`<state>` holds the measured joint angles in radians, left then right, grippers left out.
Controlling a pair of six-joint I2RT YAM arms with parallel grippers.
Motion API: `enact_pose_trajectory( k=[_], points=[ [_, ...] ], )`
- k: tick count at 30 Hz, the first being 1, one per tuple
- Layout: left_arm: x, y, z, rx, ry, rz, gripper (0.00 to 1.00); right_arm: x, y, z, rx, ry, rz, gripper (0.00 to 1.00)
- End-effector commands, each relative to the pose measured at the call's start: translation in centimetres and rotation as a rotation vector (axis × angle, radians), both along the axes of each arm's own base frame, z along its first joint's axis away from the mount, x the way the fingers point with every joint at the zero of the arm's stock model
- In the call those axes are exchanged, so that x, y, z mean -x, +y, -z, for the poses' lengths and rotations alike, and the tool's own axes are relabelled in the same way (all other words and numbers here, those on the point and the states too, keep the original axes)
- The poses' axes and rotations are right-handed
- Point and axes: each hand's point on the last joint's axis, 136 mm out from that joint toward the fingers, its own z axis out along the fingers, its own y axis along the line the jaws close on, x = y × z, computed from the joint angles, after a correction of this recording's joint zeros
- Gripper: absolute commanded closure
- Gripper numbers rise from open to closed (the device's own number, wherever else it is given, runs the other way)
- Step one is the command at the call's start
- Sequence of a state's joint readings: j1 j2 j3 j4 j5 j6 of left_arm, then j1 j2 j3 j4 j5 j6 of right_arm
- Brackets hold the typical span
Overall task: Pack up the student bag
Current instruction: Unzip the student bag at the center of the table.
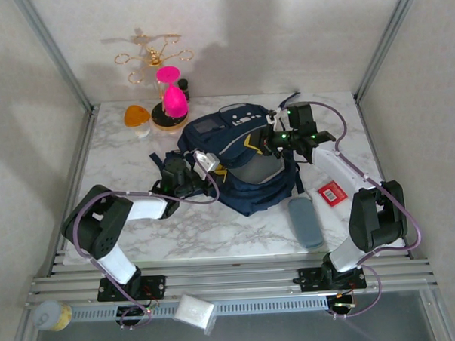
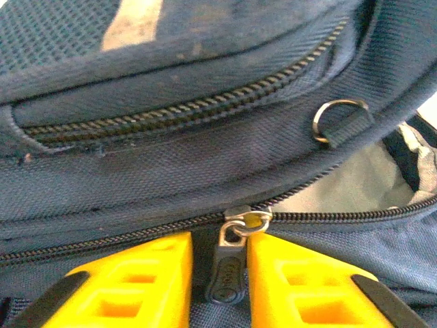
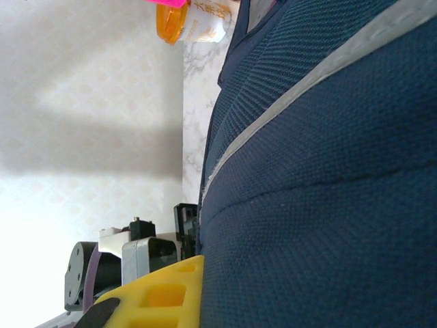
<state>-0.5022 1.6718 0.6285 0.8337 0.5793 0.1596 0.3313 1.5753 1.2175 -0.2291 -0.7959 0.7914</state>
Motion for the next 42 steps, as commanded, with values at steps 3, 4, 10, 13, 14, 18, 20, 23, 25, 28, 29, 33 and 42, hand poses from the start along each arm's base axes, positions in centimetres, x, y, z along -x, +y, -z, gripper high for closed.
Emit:
enact_pose_trajectory(
  k=[3,4,10,13,14,18,20,23,25,28,29,33,42],
  points=[
    [-0.4,-0.8,-1.2,0.025,-0.029,0.020,0.86,-0.5,0.6,-4.9,-0.085,-0.184,-0.062,1.00],
    [-0.4,-0.8,-1.4,0.029,-0.030,0.019,0.88,-0.4,0.7,-4.9,-0.086,-0.183,-0.065,1.00],
    [-1.2,0.4,-1.1,-0.004,-0.007,-0.045,0.95,-0.4,0.5,-4.9,-0.083,-0.181,-0.060,1.00],
    [-2.3,2.0,-0.5,-0.029,0.011,-0.135,0.98,-0.4,0.4,-5.1,-0.085,-0.187,-0.056,1.00],
    [-2.6,2.4,-0.3,-0.031,0.023,-0.147,0.98,-0.4,0.4,-5.1,-0.085,-0.187,-0.056,1.00],
    [-3.9,4.6,-0.3,-0.018,0.037,-0.248,0.99,-0.3,0.3,-4.7,-0.081,-0.178,-0.058,1.00],
    [-4.9,5.8,-0.5,0.004,0.043,-0.310,1.00,-0.4,0.3,-4.3,-0.073,-0.172,-0.053,1.00],
    [-6.5,7.0,-0.4,0.028,0.081,-0.381,1.00,-0.4,0.4,-3.7,-0.083,-0.157,-0.053,1.00],
    [-7.4,7.8,-0.4,0.053,0.104,-0.423,1.00,-0.6,0.2,-2.9,-0.065,-0.154,-0.040,1.00],
    [-8.0,7.7,-0.3,0.076,0.146,-0.430,1.00,-0.8,0.3,-1.6,-0.058,-0.137,-0.029,1.00],
    [-8.0,7.6,0.0,0.071,0.161,-0.431,1.00,-0.7,0.4,-1.2,-0.059,-0.131,-0.033,1.00],
    [-6.8,7.8,0.7,0.078,0.209,-0.431,0.90,-0.6,-0.1,1.4,0.024,-0.117,-0.032,0.81],
    [0.3,7.8,1.9,0.140,0.509,-0.489,0.63,4.4,-7.2,6.3,0.399,-0.031,0.109,0.34]
  ],
)
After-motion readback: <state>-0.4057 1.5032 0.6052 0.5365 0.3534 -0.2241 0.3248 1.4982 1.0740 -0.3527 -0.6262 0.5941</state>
